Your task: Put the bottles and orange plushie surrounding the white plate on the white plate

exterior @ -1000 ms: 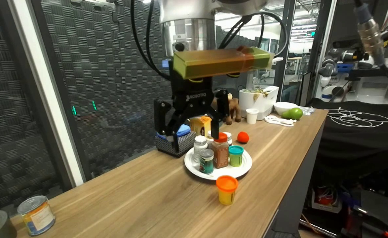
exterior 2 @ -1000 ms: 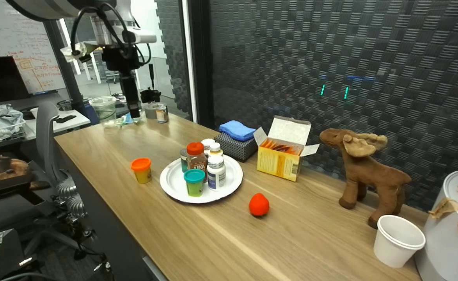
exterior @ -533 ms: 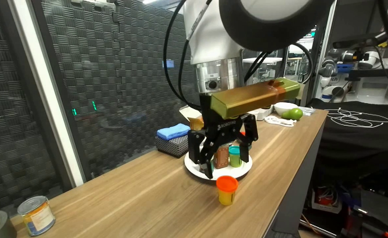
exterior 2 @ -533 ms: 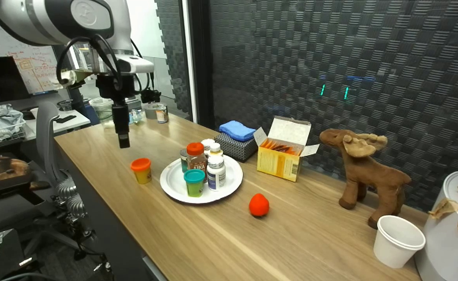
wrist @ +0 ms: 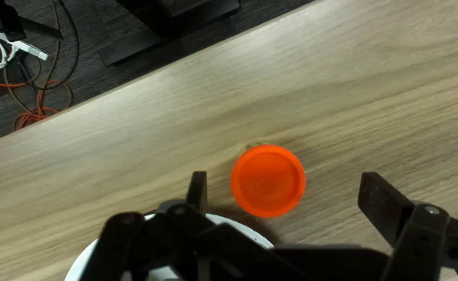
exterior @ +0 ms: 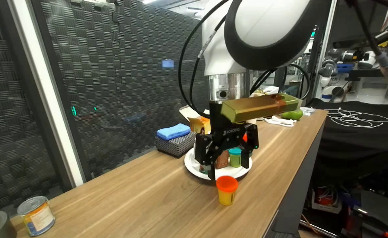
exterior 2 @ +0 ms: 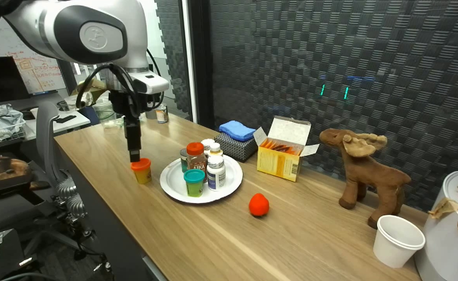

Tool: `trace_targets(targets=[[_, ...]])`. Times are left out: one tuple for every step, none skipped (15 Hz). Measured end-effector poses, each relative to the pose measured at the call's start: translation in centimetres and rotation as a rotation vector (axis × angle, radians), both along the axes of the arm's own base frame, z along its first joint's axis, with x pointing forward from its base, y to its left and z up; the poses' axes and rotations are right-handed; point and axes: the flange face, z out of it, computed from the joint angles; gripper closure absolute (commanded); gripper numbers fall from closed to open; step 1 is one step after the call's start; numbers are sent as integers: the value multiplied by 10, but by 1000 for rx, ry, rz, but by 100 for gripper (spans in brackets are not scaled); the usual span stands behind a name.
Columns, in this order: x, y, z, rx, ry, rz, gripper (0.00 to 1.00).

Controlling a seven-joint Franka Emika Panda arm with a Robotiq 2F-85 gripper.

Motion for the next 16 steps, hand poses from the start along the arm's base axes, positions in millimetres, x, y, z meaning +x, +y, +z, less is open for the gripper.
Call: trace_targets(targets=[[1,-3,-3,14,7,-1,0],[2,-5,-7,26,14,0,0],[2,-7,-11,38,23,1,0],[2,-8,-15,48,33,4,0],[2,-9,-19,54,41,9,0],[1,-9,-23,58,49,13,0],[1,-9,-27,61,56,17,0],[1,-9,-30,62,61,23,0],[1,-9,-32,63,65,28,0],[1,-10,-33,63,66,30,16],[2,-11,-33,64,64,31,27],[3,-12,-33,65,57,30,34],[5,-13,-32,65,50,28,42],[6,-14,-31,66,41,26,51],[8,-15,-31,67,33,23,58],[9,-16,-30,67,29,23,67]])
